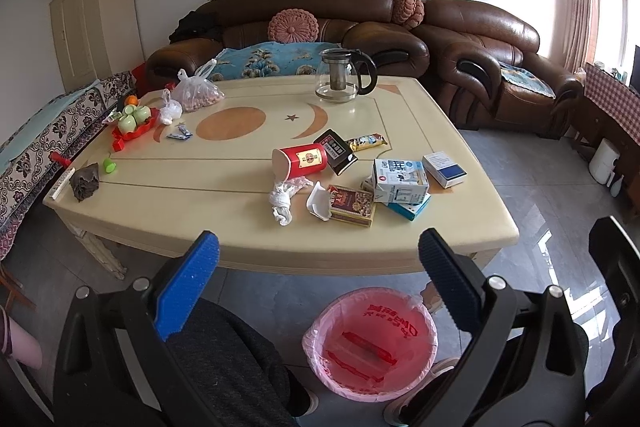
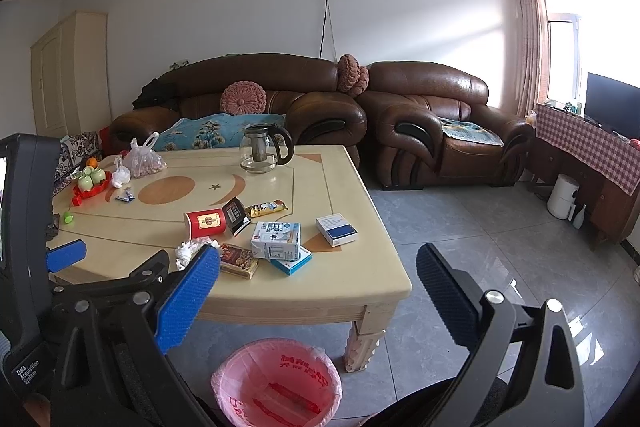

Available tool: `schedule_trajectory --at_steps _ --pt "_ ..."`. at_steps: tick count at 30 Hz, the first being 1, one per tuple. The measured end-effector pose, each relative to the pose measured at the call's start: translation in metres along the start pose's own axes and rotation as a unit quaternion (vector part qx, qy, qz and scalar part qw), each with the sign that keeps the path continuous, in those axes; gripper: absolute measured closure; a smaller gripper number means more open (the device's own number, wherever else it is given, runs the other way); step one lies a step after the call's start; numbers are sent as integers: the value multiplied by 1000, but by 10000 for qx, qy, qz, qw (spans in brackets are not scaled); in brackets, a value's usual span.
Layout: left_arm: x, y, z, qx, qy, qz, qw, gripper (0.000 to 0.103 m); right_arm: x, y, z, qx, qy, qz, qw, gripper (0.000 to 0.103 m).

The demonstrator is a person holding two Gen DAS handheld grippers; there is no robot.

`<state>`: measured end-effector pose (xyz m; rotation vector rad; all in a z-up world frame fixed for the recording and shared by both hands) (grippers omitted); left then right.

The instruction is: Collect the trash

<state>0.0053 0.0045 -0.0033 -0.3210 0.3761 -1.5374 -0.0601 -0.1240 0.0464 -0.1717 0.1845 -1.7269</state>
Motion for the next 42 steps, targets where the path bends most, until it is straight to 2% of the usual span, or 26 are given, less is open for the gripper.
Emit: schedule_trajectory --at_steps 34,42 --pt "-8 1 -5 -21 -16 8 10000 5 -8 0 -9 -61 12 49 10000 6" --pt "-12 6 -6 -144 -63 -51 9999 5 -8 5 -12 -125 -3 74 9999 6"
Point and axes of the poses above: each gripper's, at about its wrist camera, not at the fingertips, and y roughly the way its jaws point, x to its right, z to its top, the point moved 1 cm from there along y, roughly the way its jaws point, and after that the axes turned 13 degrees about x, right-handed, at the moved point
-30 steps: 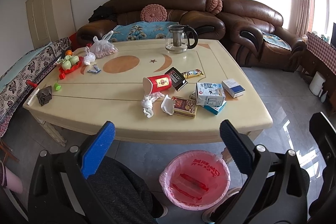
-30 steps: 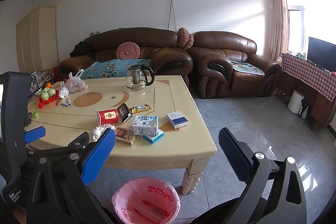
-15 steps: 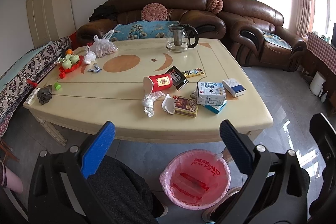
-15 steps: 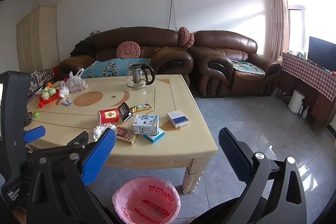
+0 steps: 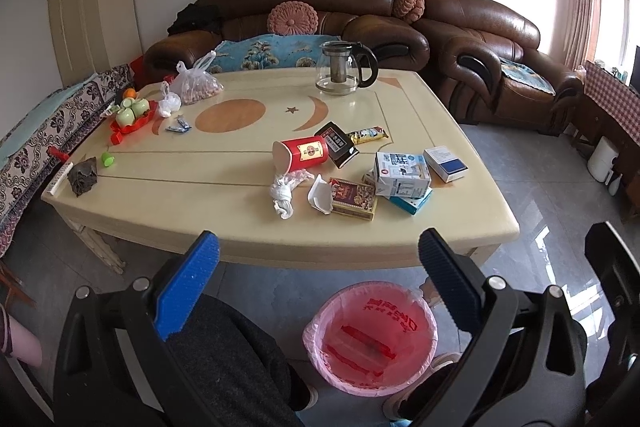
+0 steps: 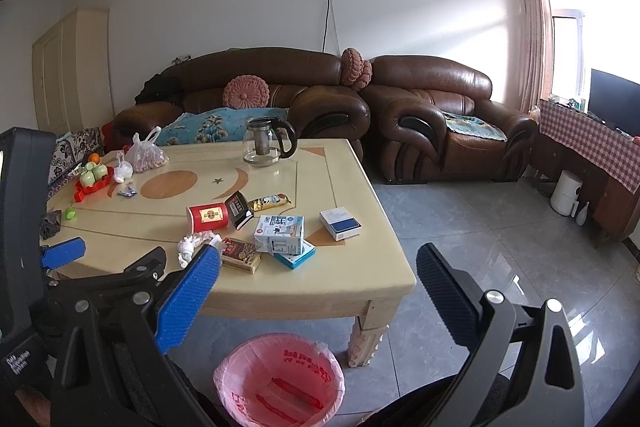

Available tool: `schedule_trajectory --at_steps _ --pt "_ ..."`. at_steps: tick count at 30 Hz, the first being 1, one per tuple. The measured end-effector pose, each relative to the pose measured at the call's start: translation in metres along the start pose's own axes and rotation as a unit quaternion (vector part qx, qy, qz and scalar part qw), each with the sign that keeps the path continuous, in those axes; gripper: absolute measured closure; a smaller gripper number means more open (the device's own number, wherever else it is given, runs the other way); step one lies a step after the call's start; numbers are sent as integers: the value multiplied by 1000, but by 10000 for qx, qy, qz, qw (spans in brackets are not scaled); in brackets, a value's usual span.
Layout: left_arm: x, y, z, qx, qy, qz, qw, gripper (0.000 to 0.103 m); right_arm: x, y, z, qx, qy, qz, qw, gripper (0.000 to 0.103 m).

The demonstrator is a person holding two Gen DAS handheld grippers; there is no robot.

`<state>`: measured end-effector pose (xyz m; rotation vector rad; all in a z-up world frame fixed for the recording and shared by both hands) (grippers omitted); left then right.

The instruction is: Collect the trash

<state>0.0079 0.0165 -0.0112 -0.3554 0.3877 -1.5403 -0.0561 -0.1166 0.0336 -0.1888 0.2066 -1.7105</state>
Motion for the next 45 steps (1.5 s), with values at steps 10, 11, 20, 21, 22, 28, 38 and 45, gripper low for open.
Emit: schedule_trajectory --at_steps 10,11,20,21,22,28,38,45 --pt "-16 21 12 -363 195 11 9991 5 5 22 -2 -146 -138 245 9995 6" --pt "-19 25 14 -430 214 -15 9988 5 6 24 -2 -159 -147 270 9994 6" --pt "-58 61 43 -860 149 -68 9962 5 36 66 17 -488 -151 983 9938 6" --pt "-60 65 47 -889 173 -90 9958 5 41 76 22 -602 -134 1056 9925 6" --pt "-62 70 52 -946 218 -116 9952 5 43 81 23 -668 -133 1079 9918 6" --pt "-61 93 79 -1145 236 -408 9923 5 51 113 40 -910 -124 1191 9886 6" --pt "-51 126 103 -1501 351 -671 9858 5 32 153 59 -1133 -171 1346 9843 6" --pt "-52 152 109 -1764 236 -851 9804 5 18 175 62 -1226 -169 1367 9829 6"
Point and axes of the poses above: each gripper's, at about its wrist camera, not at the fingertips, and y roughly the way its jaws point, x to its right, z to its top, the point moved 1 cm from there along y, roughly the way its jaws point, and after that the axes turned 13 degrees about x, right-handed, at the moved point
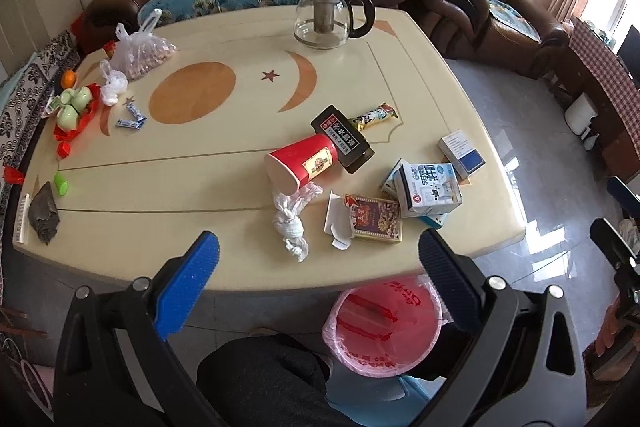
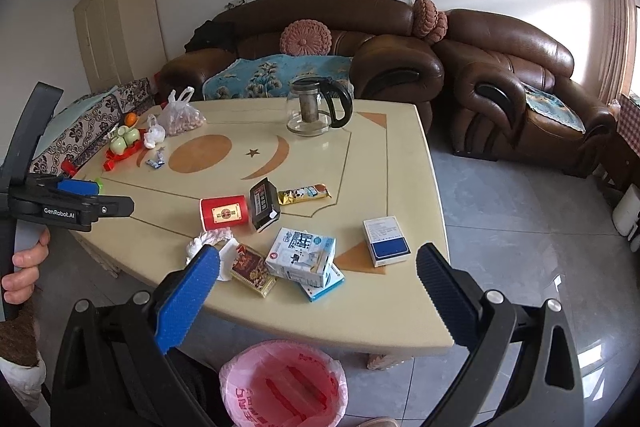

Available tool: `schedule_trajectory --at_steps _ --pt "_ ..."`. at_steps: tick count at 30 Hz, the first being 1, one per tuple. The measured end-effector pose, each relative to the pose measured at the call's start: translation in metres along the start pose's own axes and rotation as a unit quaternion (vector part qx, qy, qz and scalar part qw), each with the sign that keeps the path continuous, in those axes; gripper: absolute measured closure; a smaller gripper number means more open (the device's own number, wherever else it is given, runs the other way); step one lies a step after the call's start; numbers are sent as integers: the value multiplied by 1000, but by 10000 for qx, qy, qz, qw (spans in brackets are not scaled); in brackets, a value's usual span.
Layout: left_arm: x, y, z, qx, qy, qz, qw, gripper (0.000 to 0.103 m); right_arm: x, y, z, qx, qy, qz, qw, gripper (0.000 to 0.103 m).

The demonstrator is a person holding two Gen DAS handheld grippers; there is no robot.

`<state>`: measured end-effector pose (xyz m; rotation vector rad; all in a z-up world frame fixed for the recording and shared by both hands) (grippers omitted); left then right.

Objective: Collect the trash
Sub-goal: 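Reach the left tool to the red paper cup while the right tool approaches the milk carton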

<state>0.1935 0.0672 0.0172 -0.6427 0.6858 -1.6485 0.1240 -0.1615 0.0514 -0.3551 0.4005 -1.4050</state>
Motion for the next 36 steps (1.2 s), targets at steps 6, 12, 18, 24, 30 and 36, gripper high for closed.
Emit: schedule_trajectory --at_steps 6,12,18,24,30,36 --pt "-4 24 8 -211 -132 -147 9996 5 -4 23 1 -139 26 -20 9999 6" --pt "-10 48 13 -365 -193 -148 9990 5 -8 45 -2 -308 43 12 9995 6" --pt "-20 71 14 -546 -348 -169 9978 5 -11 67 -7 -449 35 25 9990 6" --pt "-26 92 15 -562 -511 -192 9969 5 -14 88 -16 -640 45 48 9979 6" --pt "-32 119 18 -668 -723 -284 9947 5 -16 109 -27 -818 47 48 9966 6" --pt "-36 145 16 -805 -858 -360 9924 5 -20 132 -41 -950 0 -8 9955 6"
Point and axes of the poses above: each gripper's, at about its wrist camera, not at the fingertips, and y roughly the way its jaws point, x to its right, z to its top, the point moved 1 cm from there along y, roughly the way its jaws point, and after that the axes turned 13 degrees about x, right-handed, at the moved point
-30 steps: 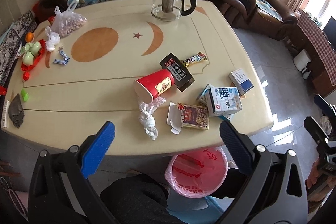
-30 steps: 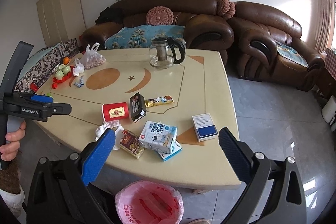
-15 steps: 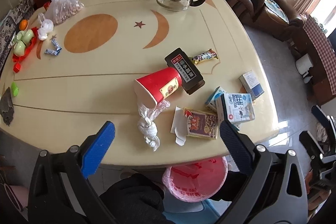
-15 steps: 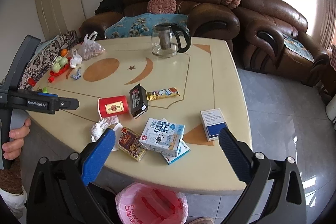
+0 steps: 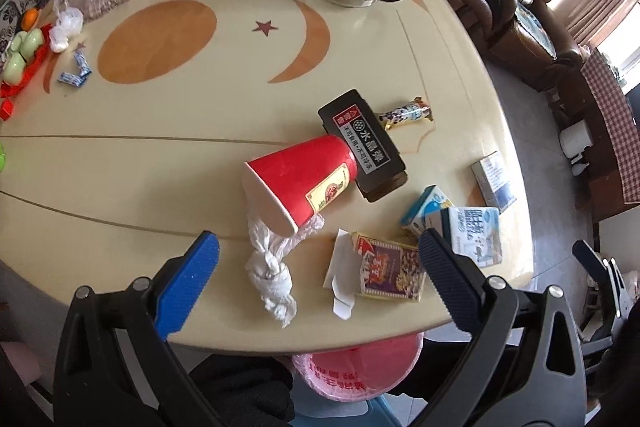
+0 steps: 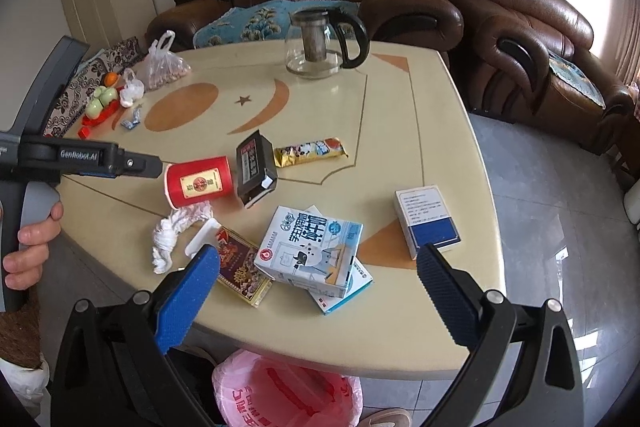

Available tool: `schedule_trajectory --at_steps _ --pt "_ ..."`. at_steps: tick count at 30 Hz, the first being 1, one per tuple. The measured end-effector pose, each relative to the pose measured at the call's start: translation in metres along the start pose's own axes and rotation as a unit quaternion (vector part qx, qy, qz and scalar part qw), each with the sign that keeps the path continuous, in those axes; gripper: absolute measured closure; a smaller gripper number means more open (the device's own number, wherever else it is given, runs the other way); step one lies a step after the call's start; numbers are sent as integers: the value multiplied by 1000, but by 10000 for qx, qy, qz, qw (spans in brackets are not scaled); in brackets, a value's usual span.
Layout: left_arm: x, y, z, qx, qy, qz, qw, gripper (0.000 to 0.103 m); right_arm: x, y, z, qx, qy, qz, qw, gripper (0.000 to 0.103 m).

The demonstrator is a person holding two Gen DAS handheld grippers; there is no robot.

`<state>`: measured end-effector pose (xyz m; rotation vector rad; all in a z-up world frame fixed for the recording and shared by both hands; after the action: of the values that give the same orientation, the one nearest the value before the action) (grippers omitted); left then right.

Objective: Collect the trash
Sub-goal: 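Reach the left tool to the red paper cup while the right tool approaches the milk carton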

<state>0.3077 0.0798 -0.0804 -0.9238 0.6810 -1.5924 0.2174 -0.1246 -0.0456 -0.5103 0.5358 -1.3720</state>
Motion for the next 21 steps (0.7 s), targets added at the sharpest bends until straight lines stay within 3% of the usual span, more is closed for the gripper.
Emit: schedule_trajectory --at_steps 11,21 --pt "-7 43 7 -130 -213 -132 9996 5 -11 47 -30 -81 -22 -256 9996 6" --pt "-11 78 8 -323 -354 -288 9984 5 -12 66 -48 -12 237 -466 9986 6"
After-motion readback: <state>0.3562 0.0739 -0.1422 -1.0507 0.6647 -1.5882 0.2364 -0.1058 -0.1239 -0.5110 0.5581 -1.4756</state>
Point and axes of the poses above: each gripper's, at about its wrist camera, not at the fingertips, and y roughly the way its jaws point, x to its right, z to its top, the point moved 1 cm from there along y, roughly the way its jaws point, and after that the axes turned 13 degrees about x, right-handed, at the moved point
